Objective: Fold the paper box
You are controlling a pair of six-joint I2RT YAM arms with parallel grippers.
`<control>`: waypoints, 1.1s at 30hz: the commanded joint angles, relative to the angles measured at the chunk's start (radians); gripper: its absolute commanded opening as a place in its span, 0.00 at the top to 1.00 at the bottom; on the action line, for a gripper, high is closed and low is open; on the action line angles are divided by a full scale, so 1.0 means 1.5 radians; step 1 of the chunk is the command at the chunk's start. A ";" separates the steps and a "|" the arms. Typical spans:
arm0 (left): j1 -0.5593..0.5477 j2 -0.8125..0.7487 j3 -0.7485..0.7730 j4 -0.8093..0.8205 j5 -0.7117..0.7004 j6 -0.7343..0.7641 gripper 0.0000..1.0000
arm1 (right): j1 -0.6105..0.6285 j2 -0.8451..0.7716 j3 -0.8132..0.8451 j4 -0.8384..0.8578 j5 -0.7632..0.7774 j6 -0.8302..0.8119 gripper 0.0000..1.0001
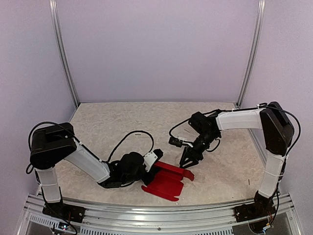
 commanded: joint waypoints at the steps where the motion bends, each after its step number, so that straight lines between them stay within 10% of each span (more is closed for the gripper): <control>1: 0.004 -0.031 -0.012 -0.038 -0.047 -0.047 0.74 | 0.001 0.016 -0.042 0.009 -0.058 0.010 0.59; 18: 0.020 -0.026 0.053 -0.103 -0.042 -0.095 1.00 | 0.007 0.001 -0.058 -0.005 -0.116 0.009 0.58; 33: 0.015 0.019 0.126 -0.138 -0.026 -0.079 0.96 | -0.003 -0.011 0.021 -0.039 -0.104 0.065 0.50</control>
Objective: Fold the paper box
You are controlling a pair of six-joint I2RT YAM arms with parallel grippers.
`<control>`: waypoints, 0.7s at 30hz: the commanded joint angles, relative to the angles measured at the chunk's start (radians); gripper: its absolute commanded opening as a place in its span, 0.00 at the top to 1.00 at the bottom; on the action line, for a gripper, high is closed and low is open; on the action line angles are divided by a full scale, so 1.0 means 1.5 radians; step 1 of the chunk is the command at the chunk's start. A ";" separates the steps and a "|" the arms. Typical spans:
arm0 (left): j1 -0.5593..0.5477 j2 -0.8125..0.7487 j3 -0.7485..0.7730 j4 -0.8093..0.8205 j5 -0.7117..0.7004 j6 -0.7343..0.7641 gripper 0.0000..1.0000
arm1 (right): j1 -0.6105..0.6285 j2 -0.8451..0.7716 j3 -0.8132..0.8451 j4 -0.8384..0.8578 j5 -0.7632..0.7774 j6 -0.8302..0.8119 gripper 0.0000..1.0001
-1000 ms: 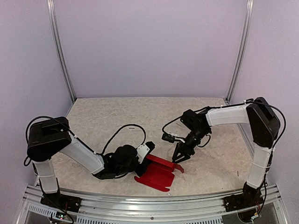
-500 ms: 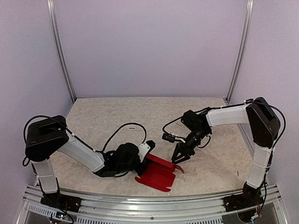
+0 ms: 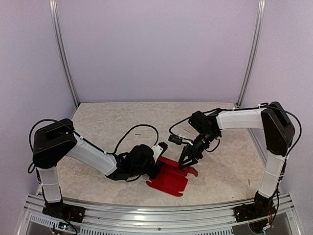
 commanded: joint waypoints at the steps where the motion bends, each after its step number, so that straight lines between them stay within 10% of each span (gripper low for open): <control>1: 0.002 0.008 0.004 0.047 -0.007 0.010 0.94 | -0.006 -0.004 0.044 -0.031 -0.034 0.036 0.48; 21: 0.017 0.066 -0.014 0.135 -0.005 0.009 0.83 | -0.003 0.061 0.046 0.022 0.057 0.112 0.66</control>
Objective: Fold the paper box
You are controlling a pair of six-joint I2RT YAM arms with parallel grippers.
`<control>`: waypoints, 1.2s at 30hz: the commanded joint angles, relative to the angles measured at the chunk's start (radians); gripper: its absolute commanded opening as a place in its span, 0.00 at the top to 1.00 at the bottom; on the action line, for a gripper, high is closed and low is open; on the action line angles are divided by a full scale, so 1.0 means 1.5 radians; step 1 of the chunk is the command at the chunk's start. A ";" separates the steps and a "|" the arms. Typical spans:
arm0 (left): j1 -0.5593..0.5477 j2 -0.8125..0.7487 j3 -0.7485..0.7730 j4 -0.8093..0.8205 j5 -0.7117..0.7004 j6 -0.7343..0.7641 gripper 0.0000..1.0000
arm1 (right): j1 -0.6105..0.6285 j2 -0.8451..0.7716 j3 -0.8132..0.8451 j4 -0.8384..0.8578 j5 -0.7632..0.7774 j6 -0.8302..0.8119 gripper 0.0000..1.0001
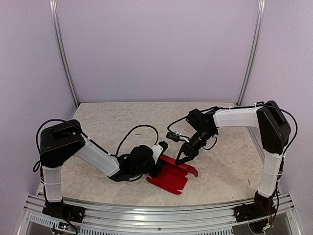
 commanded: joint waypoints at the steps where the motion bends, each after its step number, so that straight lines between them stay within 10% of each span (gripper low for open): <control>1: 0.005 0.018 -0.023 0.055 -0.008 -0.005 0.82 | -0.003 0.028 -0.006 0.013 0.034 0.020 0.67; 36: -0.020 0.006 -0.077 0.214 -0.055 0.068 0.81 | -0.020 0.057 0.013 -0.024 -0.044 0.003 0.66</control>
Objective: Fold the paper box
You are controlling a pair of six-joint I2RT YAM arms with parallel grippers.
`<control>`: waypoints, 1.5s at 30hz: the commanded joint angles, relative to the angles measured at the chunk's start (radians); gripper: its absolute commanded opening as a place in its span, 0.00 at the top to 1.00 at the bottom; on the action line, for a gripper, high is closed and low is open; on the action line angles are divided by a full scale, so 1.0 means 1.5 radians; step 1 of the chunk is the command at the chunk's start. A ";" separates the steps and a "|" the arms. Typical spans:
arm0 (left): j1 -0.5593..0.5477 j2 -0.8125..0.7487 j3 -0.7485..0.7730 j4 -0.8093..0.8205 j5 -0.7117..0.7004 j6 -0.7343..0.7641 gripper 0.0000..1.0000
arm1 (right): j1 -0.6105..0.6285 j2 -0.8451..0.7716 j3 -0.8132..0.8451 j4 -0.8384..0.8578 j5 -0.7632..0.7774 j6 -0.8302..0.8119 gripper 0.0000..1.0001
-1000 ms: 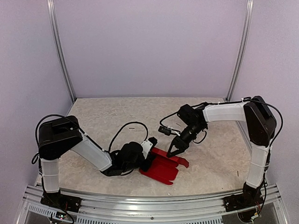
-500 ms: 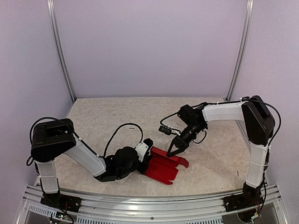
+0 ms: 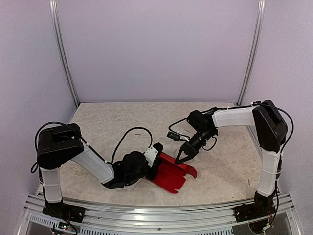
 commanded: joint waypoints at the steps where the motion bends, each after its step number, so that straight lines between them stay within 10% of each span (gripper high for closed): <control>1: 0.008 0.024 0.020 0.031 0.022 0.019 0.80 | -0.002 0.027 0.003 -0.023 0.000 -0.012 0.66; 18: 0.025 0.063 0.041 0.059 0.057 0.019 0.89 | -0.002 0.051 0.018 -0.042 -0.034 -0.020 0.66; 27: -0.010 0.105 0.113 0.006 -0.172 -0.044 0.97 | -0.002 0.060 0.030 -0.102 -0.170 -0.068 0.58; 45: -0.012 0.060 0.043 0.048 -0.053 -0.038 0.84 | -0.066 0.034 0.070 -0.142 -0.129 -0.109 0.52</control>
